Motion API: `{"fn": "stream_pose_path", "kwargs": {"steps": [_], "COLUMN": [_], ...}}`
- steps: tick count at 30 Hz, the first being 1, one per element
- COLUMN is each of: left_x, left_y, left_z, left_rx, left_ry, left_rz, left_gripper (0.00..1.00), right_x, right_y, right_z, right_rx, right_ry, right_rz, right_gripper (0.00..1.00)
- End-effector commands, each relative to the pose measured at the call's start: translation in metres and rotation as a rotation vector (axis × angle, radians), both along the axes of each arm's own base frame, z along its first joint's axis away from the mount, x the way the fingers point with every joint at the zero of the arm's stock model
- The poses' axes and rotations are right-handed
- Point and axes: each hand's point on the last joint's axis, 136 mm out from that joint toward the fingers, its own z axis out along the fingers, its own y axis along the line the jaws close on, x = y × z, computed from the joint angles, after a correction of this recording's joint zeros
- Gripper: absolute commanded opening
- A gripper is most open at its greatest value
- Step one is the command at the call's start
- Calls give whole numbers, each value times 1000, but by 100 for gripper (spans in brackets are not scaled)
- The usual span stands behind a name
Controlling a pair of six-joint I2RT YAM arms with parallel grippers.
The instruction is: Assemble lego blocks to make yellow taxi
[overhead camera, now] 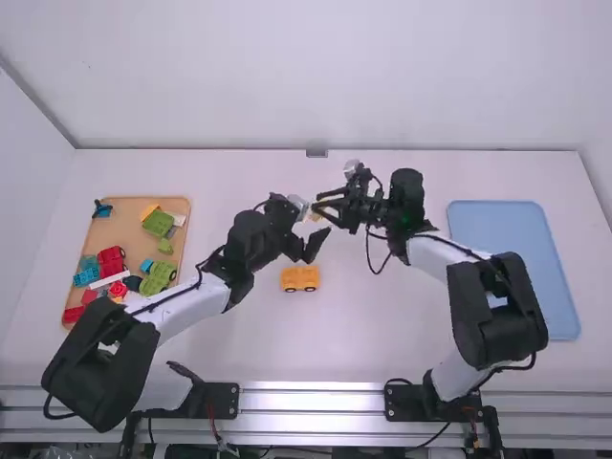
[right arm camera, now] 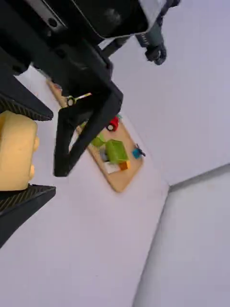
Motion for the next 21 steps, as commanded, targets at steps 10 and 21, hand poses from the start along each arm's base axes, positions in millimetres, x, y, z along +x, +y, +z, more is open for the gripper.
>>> {"fn": "stream_pose_path", "kwargs": {"steps": [10, 21], "left_x": [-42, -35], "left_y": [16, 10], "left_z": [55, 39], "left_rx": [-163, -180], "left_ry": [-21, -44], "left_rz": [-630, -718], "left_gripper": [99, 95], "right_x": [-31, -54], "right_y": [7, 32], "right_z": [51, 52], "right_rx": [15, 39], "right_ry": [-419, -419], "right_rz": [353, 438], "right_gripper": [13, 14]}}
